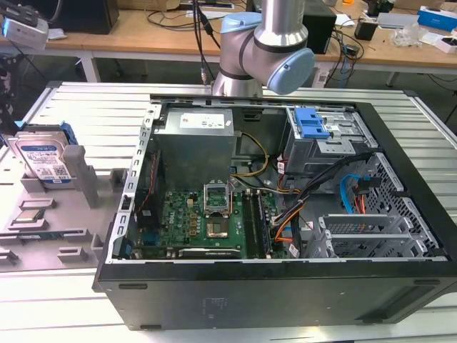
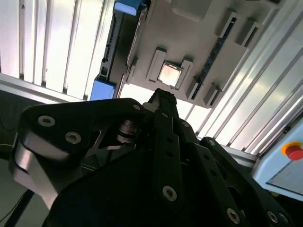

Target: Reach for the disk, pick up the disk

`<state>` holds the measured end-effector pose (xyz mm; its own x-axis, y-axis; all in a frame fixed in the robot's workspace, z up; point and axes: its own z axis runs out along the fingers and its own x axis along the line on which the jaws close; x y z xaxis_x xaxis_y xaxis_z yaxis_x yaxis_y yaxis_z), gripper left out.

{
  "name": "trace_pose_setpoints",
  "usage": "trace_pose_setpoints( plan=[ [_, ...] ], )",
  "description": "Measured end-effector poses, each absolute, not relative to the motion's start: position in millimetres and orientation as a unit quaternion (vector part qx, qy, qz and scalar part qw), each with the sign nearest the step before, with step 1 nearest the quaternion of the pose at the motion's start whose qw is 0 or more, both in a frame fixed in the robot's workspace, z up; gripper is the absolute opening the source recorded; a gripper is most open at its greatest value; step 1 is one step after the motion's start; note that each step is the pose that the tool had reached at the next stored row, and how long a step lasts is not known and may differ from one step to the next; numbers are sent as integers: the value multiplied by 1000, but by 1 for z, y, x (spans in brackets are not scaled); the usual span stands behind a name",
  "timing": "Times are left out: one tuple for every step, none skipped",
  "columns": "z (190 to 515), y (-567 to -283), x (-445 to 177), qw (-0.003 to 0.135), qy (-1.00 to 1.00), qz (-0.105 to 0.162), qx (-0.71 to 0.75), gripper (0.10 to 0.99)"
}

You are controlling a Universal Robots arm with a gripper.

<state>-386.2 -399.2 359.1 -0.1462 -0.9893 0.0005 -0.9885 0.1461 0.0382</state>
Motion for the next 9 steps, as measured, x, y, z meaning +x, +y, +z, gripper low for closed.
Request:
trace_pose_setpoints(
  plan=[
    [359,-399,-386,13,-751,-14,660,106],
    [359,-399,-386,13,-748,-14,664,106],
    [359,-399,-386,13,-743,-14,669,106],
    [359,-399,-386,13,-739,-14,673,106],
    [359,-399,-386,13,-734,-14,679,106],
    [359,-399,-386,13,-730,-14,683,106],
    [359,-399,-386,13,-725,-14,688,106],
    [359,-399,-386,13,-722,-14,692,106],
    [359,-399,-386,14,-715,-13,699,106]
  ],
)
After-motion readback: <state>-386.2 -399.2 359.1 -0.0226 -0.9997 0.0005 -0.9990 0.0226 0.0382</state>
